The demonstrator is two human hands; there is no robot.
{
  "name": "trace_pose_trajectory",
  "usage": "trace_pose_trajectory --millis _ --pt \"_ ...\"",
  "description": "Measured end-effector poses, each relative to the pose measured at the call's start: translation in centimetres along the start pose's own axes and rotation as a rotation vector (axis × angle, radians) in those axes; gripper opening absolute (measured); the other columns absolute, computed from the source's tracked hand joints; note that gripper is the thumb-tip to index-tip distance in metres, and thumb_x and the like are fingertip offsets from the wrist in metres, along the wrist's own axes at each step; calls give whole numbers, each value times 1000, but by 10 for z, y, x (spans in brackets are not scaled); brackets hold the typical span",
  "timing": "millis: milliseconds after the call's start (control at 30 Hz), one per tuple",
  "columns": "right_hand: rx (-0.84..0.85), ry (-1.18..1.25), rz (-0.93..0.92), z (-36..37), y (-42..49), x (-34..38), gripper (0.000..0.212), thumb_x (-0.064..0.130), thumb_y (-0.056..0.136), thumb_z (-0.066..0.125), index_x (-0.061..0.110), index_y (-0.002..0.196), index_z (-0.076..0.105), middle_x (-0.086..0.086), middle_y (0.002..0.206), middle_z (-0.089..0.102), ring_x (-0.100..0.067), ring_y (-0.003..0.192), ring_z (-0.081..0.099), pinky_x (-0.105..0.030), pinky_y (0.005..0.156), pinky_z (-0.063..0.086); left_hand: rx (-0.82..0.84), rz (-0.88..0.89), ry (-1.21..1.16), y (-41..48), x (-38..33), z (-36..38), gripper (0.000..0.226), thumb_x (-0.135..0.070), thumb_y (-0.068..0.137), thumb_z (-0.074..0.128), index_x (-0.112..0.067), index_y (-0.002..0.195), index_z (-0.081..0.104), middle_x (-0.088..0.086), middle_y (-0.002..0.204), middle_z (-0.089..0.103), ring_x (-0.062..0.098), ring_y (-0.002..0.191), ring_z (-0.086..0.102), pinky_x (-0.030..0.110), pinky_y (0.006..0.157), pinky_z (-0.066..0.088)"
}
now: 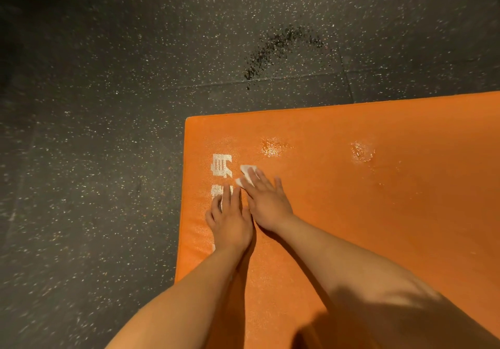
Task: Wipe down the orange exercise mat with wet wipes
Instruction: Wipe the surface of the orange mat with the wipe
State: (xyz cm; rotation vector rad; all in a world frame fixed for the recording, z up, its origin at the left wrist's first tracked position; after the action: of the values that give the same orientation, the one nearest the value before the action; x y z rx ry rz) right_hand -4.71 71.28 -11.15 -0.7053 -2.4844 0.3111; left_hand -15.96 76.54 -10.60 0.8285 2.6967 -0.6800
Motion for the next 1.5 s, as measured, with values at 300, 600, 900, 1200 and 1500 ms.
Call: trace_pose_trajectory --millis 300,600,900,1200,1500 --pt "-165 91 281 1 -39 -36 62 19 106 32 26 163 7 2 170 -11 -15 155 -16 -53 124 -3 93 -3 33 -7 -9 6 67 -48 104 32 -35 160 -1 -4 167 -17 24 153 -13 51 121 -7" --pt "-235 53 444 -8 -57 -80 62 20 106 30 26 162 5 2 170 -10 -16 155 -14 -51 123 -5 80 15 106 -7 -9 4 63 -53 103 29 -40 160 5 -2 168 -11 28 152 -8 52 121 -3" --pt "4 33 47 -5 -13 -9 55 33 110 25 23 162 14 3 170 -7 -12 154 -16 -50 123 -11 31 -69 48 7 -15 -8 57 -48 102 36 -45 156 18 -6 169 -3 30 144 11 47 116 7" --pt "-231 104 357 -29 14 -55 61 21 107 27 28 162 0 11 167 -21 -13 153 -22 -51 121 -9 27 -83 91 22 -11 -10 59 -50 103 35 -45 157 13 -8 168 -2 27 132 19 44 112 17" --pt "-186 -22 135 -18 26 -33 65 17 106 36 29 162 5 6 170 -10 -15 155 -16 -49 120 -11 -10 -53 164 25 -9 -13 60 -49 104 31 -43 159 8 -4 168 4 27 133 23 43 112 18"
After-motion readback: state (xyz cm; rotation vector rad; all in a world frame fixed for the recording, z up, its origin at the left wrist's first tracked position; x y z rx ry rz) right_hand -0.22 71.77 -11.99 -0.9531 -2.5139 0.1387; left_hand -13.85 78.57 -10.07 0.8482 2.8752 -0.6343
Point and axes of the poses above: each hand's wrist, its own y-axis towards the middle knuckle, its own z-axis out of the palm, x = y × z, the point moved 4 cm from there along y, towards the middle knuckle
